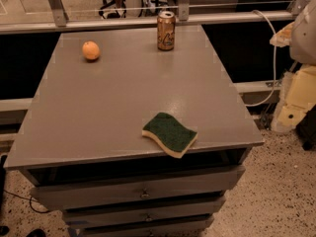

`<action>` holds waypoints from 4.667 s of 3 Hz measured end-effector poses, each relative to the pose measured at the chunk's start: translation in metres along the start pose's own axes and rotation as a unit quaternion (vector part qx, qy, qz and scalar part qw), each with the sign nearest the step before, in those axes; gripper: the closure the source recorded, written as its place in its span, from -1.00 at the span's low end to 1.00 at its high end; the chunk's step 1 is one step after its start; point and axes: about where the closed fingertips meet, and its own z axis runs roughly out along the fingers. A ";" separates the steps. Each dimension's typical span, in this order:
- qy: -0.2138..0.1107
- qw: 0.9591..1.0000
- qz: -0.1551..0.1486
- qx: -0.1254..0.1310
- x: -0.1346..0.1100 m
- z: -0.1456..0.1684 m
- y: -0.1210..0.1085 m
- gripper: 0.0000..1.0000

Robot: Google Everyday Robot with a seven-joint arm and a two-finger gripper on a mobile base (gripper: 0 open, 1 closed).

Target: Move sponge near orange

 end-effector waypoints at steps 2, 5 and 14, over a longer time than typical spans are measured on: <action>-0.020 1.000 0.001 -0.010 -0.006 0.005 0.002 -1.00; -0.146 0.984 0.049 -0.085 -0.096 0.116 0.049 -1.00; -0.269 0.962 0.038 0.018 -0.240 0.148 -0.093 1.00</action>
Offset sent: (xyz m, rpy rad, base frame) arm 0.0034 0.0155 -0.0167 0.1083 0.0463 0.0314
